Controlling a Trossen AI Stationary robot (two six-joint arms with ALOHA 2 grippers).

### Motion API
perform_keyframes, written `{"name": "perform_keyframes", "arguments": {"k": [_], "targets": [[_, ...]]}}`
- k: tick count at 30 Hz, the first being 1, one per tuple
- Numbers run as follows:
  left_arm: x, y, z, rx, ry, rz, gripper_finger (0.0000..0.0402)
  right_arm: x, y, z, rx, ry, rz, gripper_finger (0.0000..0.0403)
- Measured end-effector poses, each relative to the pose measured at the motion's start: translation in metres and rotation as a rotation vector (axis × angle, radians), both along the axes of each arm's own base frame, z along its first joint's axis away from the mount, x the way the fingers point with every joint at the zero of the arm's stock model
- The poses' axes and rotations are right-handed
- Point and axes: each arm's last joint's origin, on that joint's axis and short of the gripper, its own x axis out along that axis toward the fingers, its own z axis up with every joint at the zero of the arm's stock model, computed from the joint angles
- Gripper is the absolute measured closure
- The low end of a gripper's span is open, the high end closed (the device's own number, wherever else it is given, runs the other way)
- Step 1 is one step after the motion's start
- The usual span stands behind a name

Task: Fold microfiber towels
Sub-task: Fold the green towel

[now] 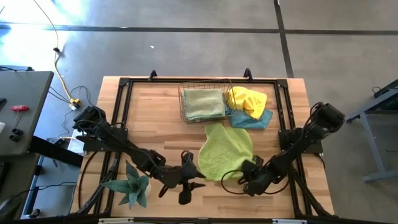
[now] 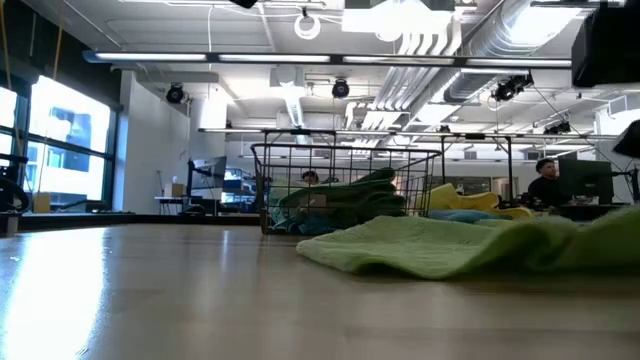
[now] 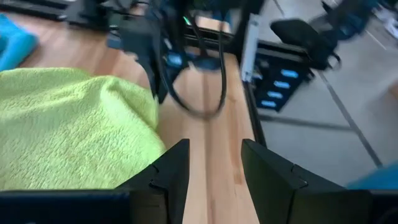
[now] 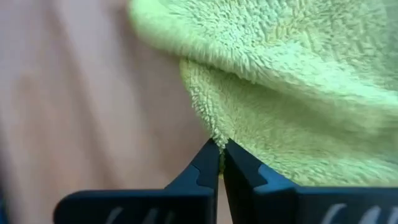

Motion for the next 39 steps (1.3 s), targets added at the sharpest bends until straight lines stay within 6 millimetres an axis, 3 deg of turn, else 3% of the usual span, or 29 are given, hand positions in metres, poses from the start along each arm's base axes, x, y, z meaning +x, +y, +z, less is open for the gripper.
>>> {"name": "perform_keyframes", "arguments": {"k": [6,11,21,27,33,39], "targets": [[-0.001,-0.003,0.000,0.093,-0.006,-0.060,0.0266,-0.008,-0.007,0.042,0.206,-0.098,-0.106,0.0402],[0.001,0.002,0.001,0.134,-0.014,-0.014,0.0264,-0.012,-0.012,0.061,0.311,-0.160,-0.174,0.0402],[0.008,0.014,-0.001,0.079,-0.012,0.020,0.0226,-0.003,-0.020,0.064,0.331,-0.194,-0.237,0.0403],[0.025,0.010,-0.032,0.105,0.003,0.005,0.0194,0.005,-0.025,0.067,0.348,-0.240,-0.248,0.0403],[0.044,0.012,-0.057,0.268,-0.058,0.101,0.0184,0.010,-0.028,0.070,0.360,-0.269,-0.254,0.0403],[0.062,0.026,-0.072,0.196,-0.138,0.148,0.0185,0.015,-0.032,0.071,0.365,-0.284,-0.273,0.0403]]}}
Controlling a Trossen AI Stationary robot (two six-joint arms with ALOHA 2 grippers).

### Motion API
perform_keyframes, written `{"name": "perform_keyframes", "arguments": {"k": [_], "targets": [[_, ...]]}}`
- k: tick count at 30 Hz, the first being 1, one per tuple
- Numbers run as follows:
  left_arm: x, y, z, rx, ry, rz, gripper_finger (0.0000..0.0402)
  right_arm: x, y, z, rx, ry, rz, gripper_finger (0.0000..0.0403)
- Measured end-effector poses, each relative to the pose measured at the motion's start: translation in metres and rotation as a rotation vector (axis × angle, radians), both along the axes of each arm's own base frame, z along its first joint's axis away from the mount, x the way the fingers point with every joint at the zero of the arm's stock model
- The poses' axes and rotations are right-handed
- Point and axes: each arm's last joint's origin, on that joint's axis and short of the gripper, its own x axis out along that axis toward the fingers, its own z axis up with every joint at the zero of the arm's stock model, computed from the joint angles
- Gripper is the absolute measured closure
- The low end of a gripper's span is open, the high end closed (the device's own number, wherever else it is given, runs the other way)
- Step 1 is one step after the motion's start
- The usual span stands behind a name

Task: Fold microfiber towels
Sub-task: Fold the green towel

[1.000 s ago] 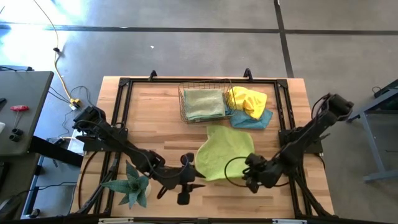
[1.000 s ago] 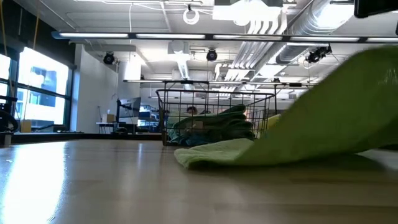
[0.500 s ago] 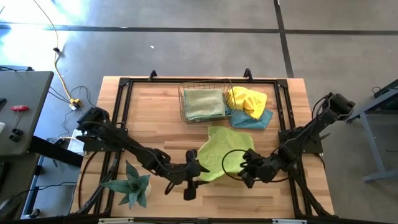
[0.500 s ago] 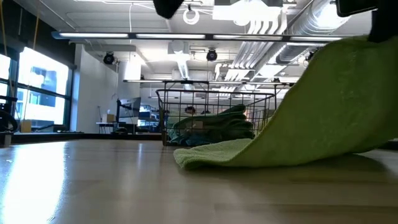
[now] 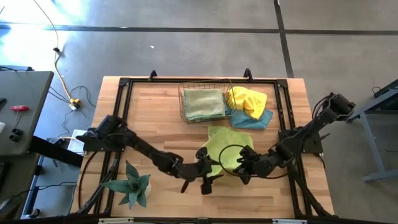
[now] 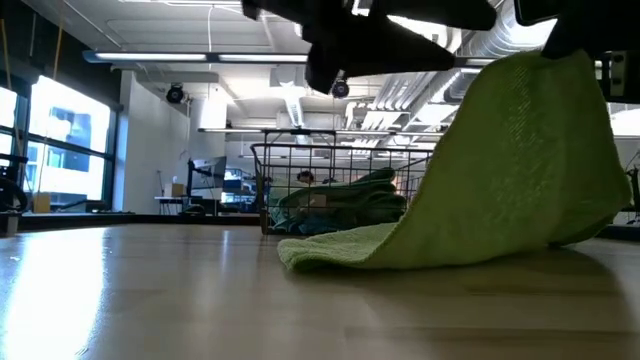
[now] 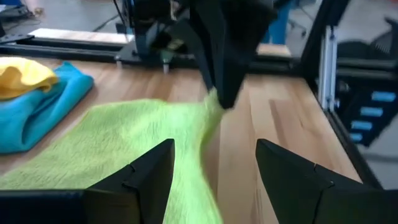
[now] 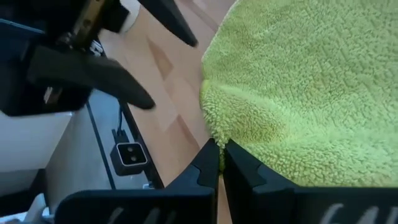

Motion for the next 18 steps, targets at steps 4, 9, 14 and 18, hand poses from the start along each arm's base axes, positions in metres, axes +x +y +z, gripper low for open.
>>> {"name": "perform_keyframes", "arguments": {"k": [4,9,14,18], "targets": [[0.006,0.006,-0.007,-0.009,-0.033,0.028,0.0184,0.002,-0.002,0.001,-0.004,-0.016,0.001,0.0403],[0.009,0.010,-0.018,-0.009,-0.009,0.026,0.0185,0.004,-0.001,0.003,-0.015,-0.047,0.011,0.0403],[0.009,0.010,-0.031,-0.038,0.047,0.040,0.0186,0.004,-0.001,0.005,-0.019,-0.058,0.022,0.0403],[0.006,0.009,-0.041,-0.091,0.125,0.031,0.0186,0.003,0.000,0.009,-0.003,-0.088,0.032,0.0403]]}}
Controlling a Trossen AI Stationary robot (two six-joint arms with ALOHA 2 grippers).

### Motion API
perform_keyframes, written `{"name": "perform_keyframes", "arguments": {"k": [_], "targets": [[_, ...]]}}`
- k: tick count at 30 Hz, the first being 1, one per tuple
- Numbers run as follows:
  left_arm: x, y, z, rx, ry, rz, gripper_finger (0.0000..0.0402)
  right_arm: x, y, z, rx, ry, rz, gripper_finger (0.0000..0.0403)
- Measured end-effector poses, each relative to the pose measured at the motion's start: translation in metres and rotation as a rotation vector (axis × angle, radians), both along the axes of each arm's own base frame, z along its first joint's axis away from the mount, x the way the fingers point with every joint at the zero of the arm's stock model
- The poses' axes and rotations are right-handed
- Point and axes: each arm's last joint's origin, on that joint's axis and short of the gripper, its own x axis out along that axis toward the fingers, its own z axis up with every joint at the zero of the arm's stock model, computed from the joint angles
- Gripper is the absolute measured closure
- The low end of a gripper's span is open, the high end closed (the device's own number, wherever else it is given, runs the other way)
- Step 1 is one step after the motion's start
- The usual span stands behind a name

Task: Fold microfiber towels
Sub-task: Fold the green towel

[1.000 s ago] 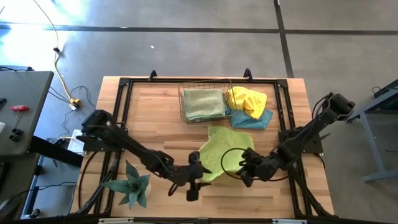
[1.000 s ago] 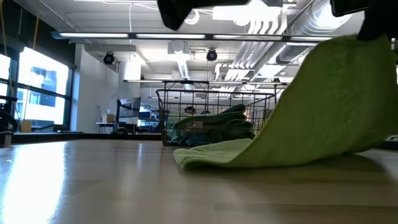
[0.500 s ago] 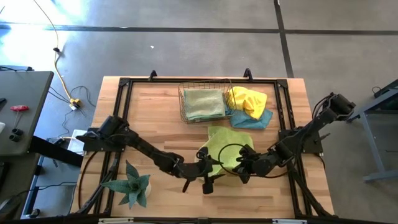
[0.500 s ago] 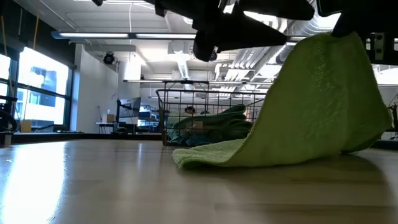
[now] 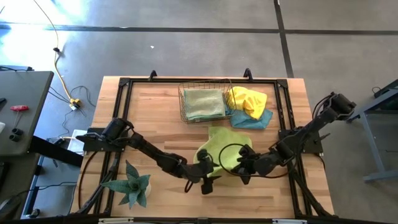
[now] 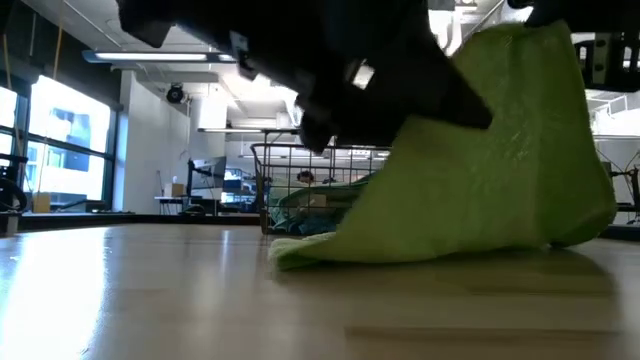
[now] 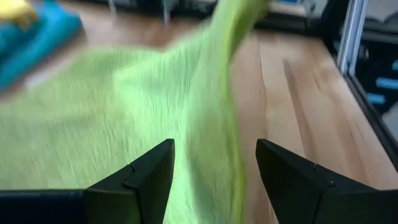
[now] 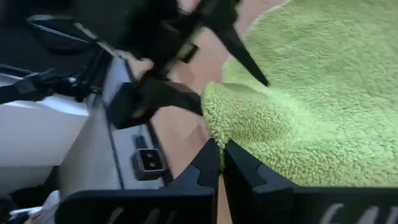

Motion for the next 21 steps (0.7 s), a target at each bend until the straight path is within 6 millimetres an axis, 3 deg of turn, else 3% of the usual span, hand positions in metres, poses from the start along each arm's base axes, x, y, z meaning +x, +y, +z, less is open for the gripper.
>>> {"name": "perform_keyframes", "arguments": {"k": [11,21], "targets": [[-0.020,0.001,-0.027,-0.164,0.350,-0.032,0.0186,-0.008,-0.006,0.017,0.002,-0.063,0.022,0.0403],[-0.028,-0.005,-0.028,-0.150,0.432,-0.065,0.0186,-0.016,-0.010,0.022,0.015,-0.045,0.044,0.0403]]}}
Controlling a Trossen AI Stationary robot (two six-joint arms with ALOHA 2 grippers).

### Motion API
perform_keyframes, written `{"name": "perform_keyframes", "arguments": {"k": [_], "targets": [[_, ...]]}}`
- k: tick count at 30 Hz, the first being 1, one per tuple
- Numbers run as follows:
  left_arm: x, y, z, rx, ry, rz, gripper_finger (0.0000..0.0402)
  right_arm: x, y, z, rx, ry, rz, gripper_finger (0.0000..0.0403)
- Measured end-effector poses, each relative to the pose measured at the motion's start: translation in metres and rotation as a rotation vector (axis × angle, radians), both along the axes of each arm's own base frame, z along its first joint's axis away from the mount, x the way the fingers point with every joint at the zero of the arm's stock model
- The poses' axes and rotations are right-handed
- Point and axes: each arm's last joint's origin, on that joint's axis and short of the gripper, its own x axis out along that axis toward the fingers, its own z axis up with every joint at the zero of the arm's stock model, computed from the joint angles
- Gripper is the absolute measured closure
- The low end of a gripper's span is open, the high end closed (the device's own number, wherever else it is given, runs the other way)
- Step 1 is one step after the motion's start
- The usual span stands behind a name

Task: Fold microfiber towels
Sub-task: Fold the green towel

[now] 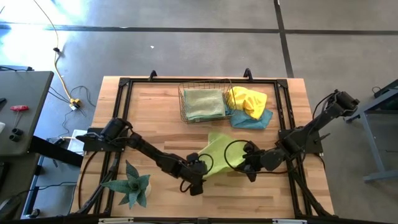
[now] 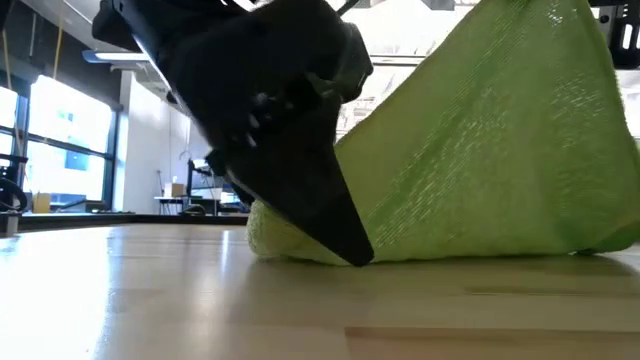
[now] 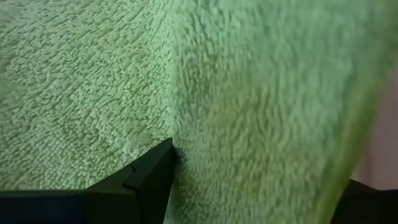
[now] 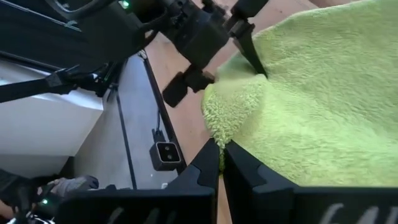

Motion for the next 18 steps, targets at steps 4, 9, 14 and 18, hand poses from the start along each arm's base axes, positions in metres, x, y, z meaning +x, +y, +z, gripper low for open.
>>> {"name": "perform_keyframes", "arguments": {"k": [4,9,14,18], "targets": [[-0.003,-0.001,0.007,-0.023,0.016,-0.024,0.0186,-0.001,-0.001,-0.001,0.000,0.012,-0.004,0.0403],[-0.010,0.002,0.021,-0.007,0.046,-0.021,0.0186,-0.002,-0.001,-0.002,-0.008,0.025,-0.005,0.0403],[-0.019,0.005,0.019,0.028,0.139,-0.013,0.0186,-0.002,-0.001,-0.002,-0.017,0.025,-0.005,0.0403],[-0.024,0.007,0.021,0.041,0.178,-0.005,0.0186,-0.002,-0.001,-0.002,-0.022,0.025,-0.004,0.0403]]}}
